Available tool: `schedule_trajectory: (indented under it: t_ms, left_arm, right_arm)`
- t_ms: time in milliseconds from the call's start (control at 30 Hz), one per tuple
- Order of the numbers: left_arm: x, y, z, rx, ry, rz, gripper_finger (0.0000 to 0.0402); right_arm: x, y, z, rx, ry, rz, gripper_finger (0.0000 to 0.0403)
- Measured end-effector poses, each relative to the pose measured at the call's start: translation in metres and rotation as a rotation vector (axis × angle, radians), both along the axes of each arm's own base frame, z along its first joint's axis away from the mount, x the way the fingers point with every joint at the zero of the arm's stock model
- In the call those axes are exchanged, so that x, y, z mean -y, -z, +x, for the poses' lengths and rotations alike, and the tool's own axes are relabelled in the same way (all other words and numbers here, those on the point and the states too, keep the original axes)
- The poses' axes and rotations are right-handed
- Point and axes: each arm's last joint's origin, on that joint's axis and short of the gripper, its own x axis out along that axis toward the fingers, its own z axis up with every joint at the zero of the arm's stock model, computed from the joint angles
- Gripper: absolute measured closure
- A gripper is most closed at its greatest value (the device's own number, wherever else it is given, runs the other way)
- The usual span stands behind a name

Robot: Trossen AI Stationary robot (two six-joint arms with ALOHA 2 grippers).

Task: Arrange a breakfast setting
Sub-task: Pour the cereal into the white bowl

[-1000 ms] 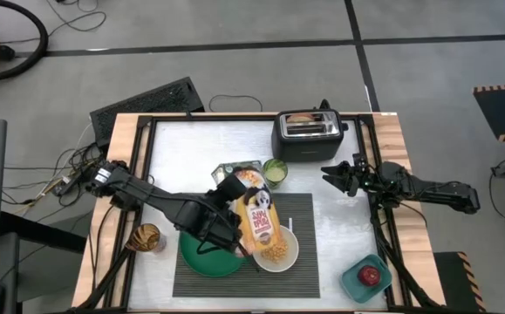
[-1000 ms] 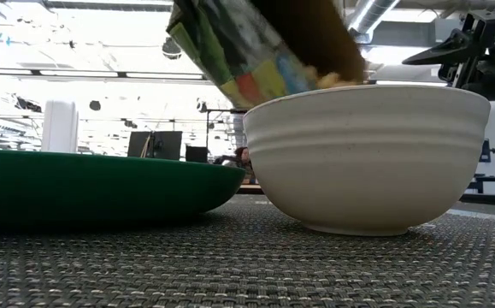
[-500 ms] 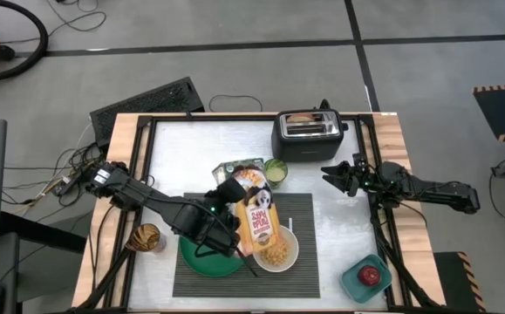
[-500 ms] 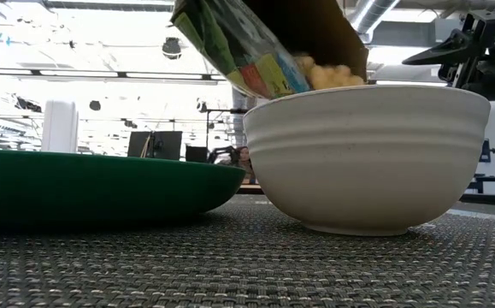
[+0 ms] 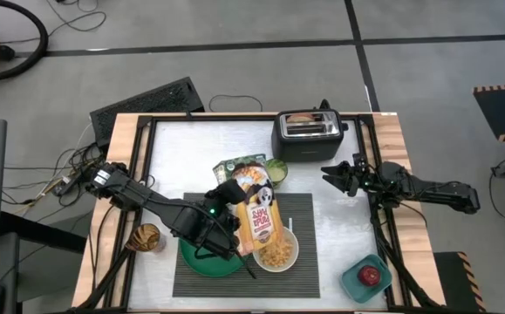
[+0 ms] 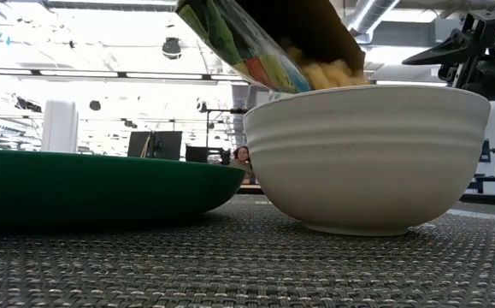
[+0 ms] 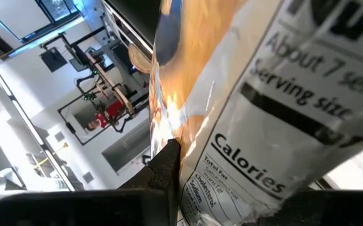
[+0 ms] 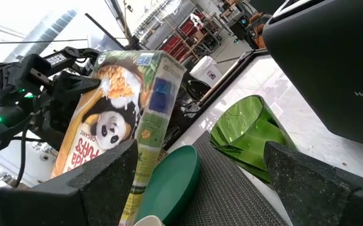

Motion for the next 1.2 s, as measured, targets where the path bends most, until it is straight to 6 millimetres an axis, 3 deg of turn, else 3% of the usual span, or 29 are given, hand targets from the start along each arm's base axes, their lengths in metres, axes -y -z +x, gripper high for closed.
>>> schedule_trajectory:
  t_ms: [367,600,1200]
  left_arm:
    - [0.002,0.000,-0.001,0.005,0.000,-0.019,0.0326]
    - [0.005,0.006,-0.005,0.000,-0.059,-0.249,0.0326]
    - [0.002,0.009,-0.011,0.177,-0.319,-0.497,0.0326]
  right_arm:
    - [0.000,0.000,0.000,0.000,0.000,0.000,0.0029]
    - [0.000,0.000,0.000,0.000,0.000,0.001,0.0029]
    - [0.000,0.000,0.000,0.000,0.000,0.001,0.0029]
